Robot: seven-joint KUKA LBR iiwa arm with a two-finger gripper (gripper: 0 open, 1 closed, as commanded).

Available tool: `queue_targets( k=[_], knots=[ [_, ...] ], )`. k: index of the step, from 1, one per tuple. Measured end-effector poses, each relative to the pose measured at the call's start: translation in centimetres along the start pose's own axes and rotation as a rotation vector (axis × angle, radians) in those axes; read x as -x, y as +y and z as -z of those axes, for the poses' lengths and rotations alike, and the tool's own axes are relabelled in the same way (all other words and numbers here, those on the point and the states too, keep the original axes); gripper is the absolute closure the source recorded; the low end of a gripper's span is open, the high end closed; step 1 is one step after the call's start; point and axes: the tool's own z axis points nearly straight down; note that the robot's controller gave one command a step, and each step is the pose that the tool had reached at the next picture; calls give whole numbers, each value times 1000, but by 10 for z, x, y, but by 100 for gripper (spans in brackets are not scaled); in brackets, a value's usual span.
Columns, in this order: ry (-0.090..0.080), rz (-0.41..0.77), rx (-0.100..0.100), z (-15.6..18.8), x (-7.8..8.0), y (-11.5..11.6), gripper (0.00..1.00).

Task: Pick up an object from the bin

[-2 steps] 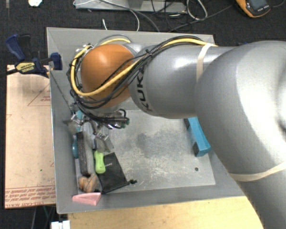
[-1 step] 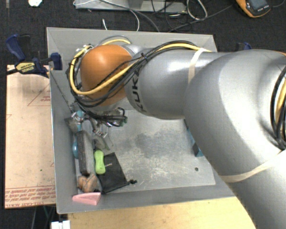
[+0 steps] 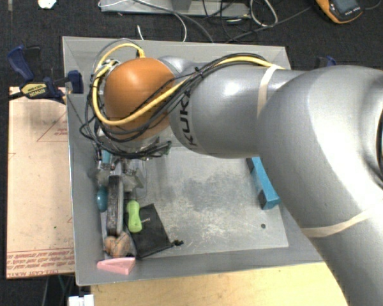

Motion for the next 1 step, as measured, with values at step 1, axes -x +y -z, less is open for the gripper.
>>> queue_targets(
  k=[1],
  knots=[
    [-1, 0, 0, 0, 0, 0, 100]
  ],
)
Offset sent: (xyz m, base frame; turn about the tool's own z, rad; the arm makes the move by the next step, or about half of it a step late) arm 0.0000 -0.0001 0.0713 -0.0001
